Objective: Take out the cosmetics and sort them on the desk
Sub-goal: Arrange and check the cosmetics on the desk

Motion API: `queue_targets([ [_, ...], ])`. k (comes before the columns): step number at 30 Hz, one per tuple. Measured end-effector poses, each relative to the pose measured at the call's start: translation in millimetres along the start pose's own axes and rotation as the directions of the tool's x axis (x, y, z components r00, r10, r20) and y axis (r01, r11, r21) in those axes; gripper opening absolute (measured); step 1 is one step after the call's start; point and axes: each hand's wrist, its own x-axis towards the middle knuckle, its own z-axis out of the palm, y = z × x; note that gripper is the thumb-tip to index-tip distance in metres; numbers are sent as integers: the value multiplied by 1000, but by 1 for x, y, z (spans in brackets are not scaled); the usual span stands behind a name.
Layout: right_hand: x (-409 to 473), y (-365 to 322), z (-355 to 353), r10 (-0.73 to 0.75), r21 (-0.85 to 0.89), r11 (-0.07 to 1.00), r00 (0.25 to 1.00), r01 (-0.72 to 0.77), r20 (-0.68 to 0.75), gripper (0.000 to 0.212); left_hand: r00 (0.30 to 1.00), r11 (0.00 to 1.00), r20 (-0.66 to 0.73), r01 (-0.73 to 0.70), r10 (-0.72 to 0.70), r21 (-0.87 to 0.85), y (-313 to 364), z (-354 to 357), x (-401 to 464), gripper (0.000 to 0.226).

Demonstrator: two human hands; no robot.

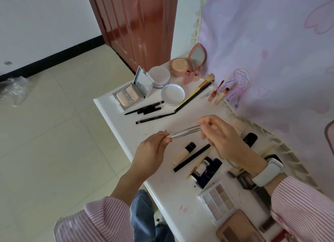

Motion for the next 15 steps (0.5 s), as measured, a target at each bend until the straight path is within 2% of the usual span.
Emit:
queue_targets([
  [3, 3, -1, 4, 69, 90, 994, 987, -56, -147, 28, 1000, 999, 16, -23, 22, 48, 1, 1, 0, 32],
  [7, 4, -2, 3, 101, 119, 989, 983, -83, -155, 22, 1000, 1000, -6, 0, 0, 21, 1, 2, 0, 27],
  [10, 5, -4, 3, 195, 235, 960, 967, -155, -161, 14, 1000, 1000, -22, 12, -13, -25, 2, 3, 0, 26],
  [15, 6, 2, 17, 265, 345, 928, 902, -142, -342, 16, 997, 998, -71, 11, -15, -56, 7, 10, 1, 26],
])
